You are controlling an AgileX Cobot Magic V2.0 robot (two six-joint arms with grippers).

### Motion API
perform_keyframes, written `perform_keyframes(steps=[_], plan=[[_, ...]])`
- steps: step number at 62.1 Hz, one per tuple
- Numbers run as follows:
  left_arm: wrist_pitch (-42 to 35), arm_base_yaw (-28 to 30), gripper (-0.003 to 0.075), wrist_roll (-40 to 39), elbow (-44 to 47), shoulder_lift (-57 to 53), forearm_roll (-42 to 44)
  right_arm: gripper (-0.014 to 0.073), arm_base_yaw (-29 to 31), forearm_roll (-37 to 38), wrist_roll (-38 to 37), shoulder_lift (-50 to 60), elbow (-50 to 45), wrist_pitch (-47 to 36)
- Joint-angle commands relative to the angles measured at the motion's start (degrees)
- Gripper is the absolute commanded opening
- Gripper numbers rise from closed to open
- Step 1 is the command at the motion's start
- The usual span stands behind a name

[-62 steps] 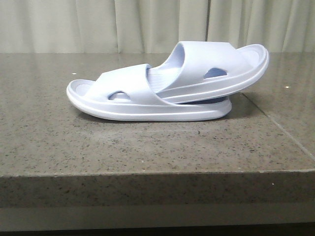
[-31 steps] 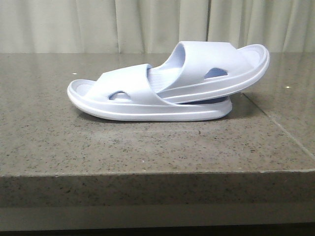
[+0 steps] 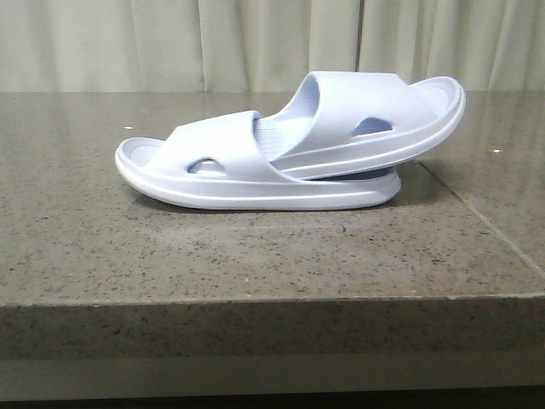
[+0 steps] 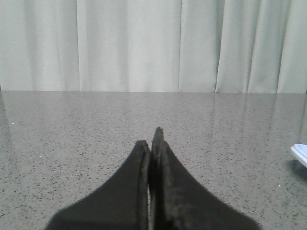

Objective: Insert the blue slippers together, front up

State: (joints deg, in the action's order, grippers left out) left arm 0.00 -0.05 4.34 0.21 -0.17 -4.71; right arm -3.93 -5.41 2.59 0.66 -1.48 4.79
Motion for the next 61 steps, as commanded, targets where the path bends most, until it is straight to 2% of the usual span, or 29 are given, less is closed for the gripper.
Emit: perform_keyframes(steps=[1, 22, 61], plan=[[-4.7, -0.2, -0.002, -0.6, 0.4, -1.0, 0.0, -0.0068, 0.5, -0.2, 0.3, 0.9, 0.3, -5.2], [-4.7, -0.2, -0.002, -0.6, 0.4, -1.0, 0.0, -0.0068, 3.6, -0.2, 0.3, 0.9, 0.3, -5.2], [-4.7, -0.2, -0.002, -0.6, 0.4, -1.0, 0.0, -0.0068, 3.4, -0.2, 0.3, 0.9, 0.3, -5.2]])
